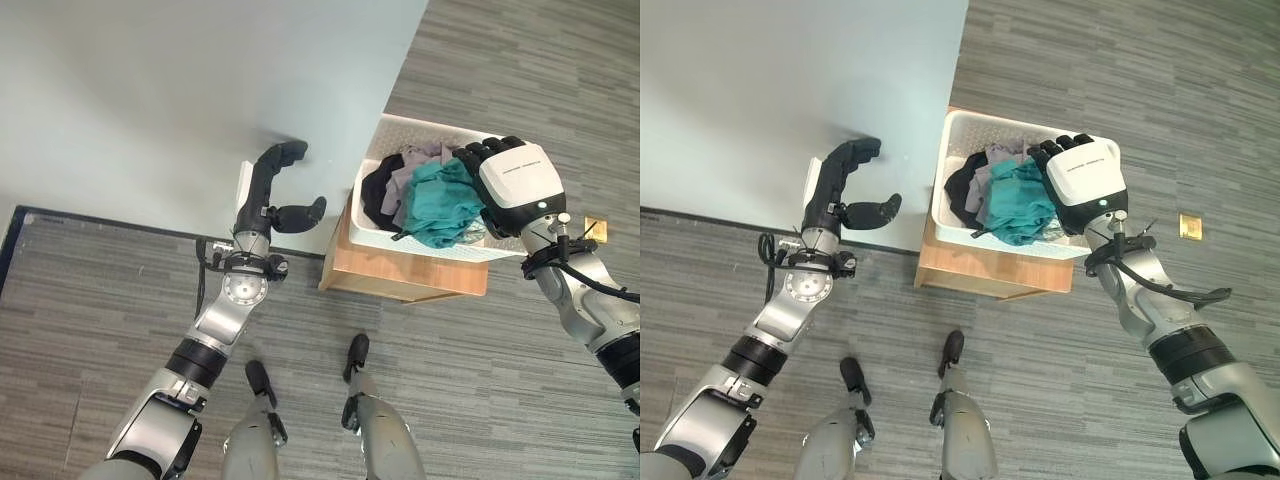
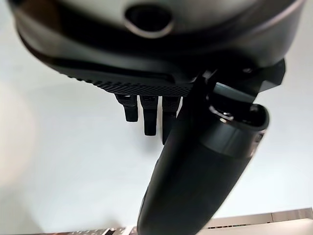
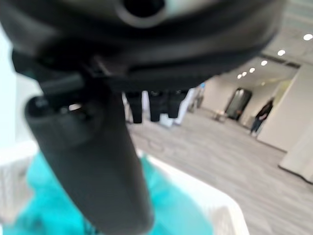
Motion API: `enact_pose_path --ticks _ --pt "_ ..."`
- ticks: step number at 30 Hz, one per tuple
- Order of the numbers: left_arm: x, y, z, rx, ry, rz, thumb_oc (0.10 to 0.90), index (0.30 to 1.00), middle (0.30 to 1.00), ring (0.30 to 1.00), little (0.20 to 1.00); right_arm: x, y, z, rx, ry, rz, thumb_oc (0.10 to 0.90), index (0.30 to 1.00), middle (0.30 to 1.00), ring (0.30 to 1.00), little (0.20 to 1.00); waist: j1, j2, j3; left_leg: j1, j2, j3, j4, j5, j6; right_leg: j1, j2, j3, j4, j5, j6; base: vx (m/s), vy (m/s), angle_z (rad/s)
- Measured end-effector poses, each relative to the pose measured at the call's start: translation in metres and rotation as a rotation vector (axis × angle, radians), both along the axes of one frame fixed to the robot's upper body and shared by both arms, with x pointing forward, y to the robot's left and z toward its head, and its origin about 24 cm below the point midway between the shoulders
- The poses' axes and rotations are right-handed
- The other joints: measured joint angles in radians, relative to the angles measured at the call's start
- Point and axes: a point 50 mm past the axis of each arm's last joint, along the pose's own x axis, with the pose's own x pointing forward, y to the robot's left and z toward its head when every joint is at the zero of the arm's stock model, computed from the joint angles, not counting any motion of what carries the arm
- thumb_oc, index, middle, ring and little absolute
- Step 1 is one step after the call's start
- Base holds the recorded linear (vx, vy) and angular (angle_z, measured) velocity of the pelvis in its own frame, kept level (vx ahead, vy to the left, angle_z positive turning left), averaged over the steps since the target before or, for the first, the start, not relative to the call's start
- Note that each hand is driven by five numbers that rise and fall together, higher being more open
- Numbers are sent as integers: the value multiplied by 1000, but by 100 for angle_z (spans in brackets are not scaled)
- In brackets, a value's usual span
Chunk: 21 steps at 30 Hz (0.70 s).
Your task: Pick up bed clothes into laundry basket.
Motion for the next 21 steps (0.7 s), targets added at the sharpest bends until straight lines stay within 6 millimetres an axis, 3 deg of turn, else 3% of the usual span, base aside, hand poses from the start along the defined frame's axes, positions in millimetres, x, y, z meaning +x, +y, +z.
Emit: enact_pose_path --ticks 6,8,12,13,15,16,21 --pt "-9 2 -24 -17 89 -13 800 900 900 900 900 -33 21 18 144 -166 141 800 900 900 900 900 -18 38 -18 79 3 -6 -26 0 2 74 6 -5 0 -18 7 55 -37 2" --pt "-12 -2 -24 -26 92 -36 800 900 900 900 900 -40 17 12 220 -172 139 800 900 900 900 900 -14 39 -21 105 -2 -23 -26 -1 2 114 1 -14 -1 -57 -9 41 -43 23" --pt "-23 -3 -24 -49 73 -59 800 900 900 900 900 -48 12 -25 344 -61 113 800 900 900 900 900 -10 74 -73 121 10 -55 -27 -1 0 151 9 -30 -1 -79 -1 41 -62 24" --pt "-27 -4 -26 -60 76 -62 800 900 900 900 900 -52 11 -43 433 -23 92 800 900 900 900 900 -9 81 -84 143 15 -65 -26 -1 -1 178 15 -34 -1 -82 -2 43 -47 16" --pt "-30 -2 -32 -58 97 -60 800 900 900 900 900 -59 14 -74 551 71 65 800 900 900 900 900 -7 82 -125 155 19 -67 -27 -6 -6 192 17 -34 -1 -94 6 42 -44 8" --pt "-32 0 -36 -55 110 -61 800 900 900 900 900 -66 15 -99 625 163 42 800 900 900 900 900 -8 82 -154 168 20 -68 -26 -8 -7 206 18 -34 -1 -99 9 35 -35 2" --pt "-45 3 -50 -53 152 -88 800 900 900 900 900 -100 12 -159 797 380 -65 800 900 900 900 900 -10 66 -225 208 21 -74 -31 -20 -12 251 16 -35 -3 -132 24 13 -29 3"
